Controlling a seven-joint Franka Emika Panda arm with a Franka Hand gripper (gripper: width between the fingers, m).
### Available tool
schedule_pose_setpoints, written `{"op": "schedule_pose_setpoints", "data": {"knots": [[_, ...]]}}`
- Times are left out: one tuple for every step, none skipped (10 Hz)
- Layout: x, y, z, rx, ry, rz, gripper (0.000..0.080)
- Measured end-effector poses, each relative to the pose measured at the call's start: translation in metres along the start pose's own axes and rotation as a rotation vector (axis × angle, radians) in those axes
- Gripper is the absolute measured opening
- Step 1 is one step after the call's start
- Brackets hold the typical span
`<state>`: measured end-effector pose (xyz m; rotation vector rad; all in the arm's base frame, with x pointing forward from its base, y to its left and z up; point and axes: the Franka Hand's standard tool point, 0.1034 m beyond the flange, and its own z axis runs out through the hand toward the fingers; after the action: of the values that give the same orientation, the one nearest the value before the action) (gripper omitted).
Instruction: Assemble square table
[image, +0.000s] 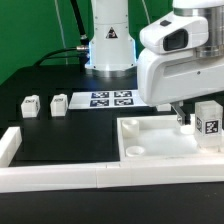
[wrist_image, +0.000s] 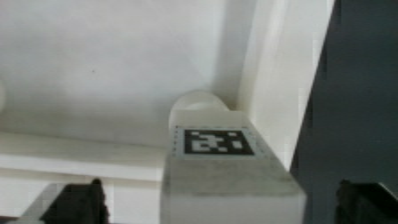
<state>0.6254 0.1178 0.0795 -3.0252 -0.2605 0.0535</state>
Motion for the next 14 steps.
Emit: {"op": "schedule_pose_setpoints", "data": {"knots": [[0.0000,-0.0001,0.0000,0.000,0.000,0.004,0.0560],[0.0000,-0.0008,0.0001,0.002,0.000,0.065,0.0560],[0.0000,-0.0012,0.0000,0.002,0.000,0.127,0.0359],[-0.0001,0.0003,0.0002,0.001,0.000,0.167,0.0290],[-0.0001,0.0002,0.0002,0.001,0.000,0.249,0.0290],[-0.0001,0.0001,0.0002,0.001,0.000,0.304,0.0290],[0.0001,-0.0006,0.0002,0.001,0.001,0.356,0.0290],[0.0000,-0.0021,0.0008,-0.009,0.007,0.551,0.0290],[0.0004,-0.0026,0.0009,-0.012,0.000,0.694,0.0290],[0.0016,-0.0006,0.0016,0.018,-0.002,0.839,0.0290],[0.0042,0.0028,0.0014,0.064,0.003,1.013,0.0290],[0.0046,0.0026,0.0016,0.072,0.001,1.106,0.0290],[0.0044,0.0026,0.0018,0.077,0.004,1.173,0.0290],[0.0040,0.0023,0.0022,0.089,0.004,1.265,0.0290]]}}
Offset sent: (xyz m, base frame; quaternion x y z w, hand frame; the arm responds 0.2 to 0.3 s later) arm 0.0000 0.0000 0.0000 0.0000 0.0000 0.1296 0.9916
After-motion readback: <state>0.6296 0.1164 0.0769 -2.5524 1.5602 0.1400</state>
